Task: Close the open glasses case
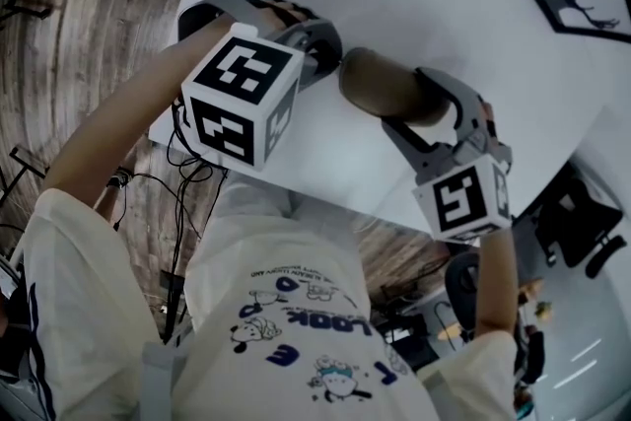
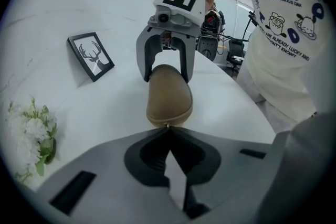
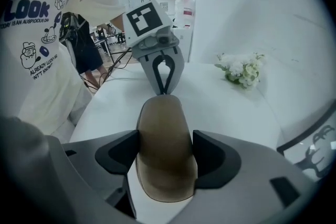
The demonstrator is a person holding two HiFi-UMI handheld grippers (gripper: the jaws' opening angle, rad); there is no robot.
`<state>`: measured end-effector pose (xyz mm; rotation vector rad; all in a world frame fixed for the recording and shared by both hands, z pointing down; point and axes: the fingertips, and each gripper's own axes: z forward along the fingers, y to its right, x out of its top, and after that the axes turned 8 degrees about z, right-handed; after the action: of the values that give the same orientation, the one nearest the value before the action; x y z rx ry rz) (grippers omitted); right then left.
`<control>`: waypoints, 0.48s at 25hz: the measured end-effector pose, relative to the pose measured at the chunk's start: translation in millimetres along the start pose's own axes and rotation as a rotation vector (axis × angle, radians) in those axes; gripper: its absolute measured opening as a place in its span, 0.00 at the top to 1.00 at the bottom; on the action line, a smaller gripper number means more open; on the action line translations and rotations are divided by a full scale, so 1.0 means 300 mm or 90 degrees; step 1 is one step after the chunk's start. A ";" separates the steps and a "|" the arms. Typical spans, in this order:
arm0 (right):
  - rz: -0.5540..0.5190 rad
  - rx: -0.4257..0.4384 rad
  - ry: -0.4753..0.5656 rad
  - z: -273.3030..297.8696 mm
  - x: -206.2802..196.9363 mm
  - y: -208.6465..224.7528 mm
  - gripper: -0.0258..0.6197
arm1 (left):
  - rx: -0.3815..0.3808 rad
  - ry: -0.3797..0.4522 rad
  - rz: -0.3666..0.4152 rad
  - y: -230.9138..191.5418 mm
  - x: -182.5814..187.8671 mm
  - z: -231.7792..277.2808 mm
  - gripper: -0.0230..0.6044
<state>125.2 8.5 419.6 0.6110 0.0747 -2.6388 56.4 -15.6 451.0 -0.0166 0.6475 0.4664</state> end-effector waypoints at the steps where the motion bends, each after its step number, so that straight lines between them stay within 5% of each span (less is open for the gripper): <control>1: 0.005 0.001 0.000 0.001 -0.001 0.001 0.48 | -0.004 0.003 -0.005 0.025 0.009 0.002 0.96; 12: 0.077 -0.026 0.002 0.002 -0.010 -0.006 0.48 | 0.100 0.034 -0.204 0.139 0.107 0.046 0.96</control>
<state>126.8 11.2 421.3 0.5876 0.0893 -2.5137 69.0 37.1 448.7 0.0166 0.7185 0.1058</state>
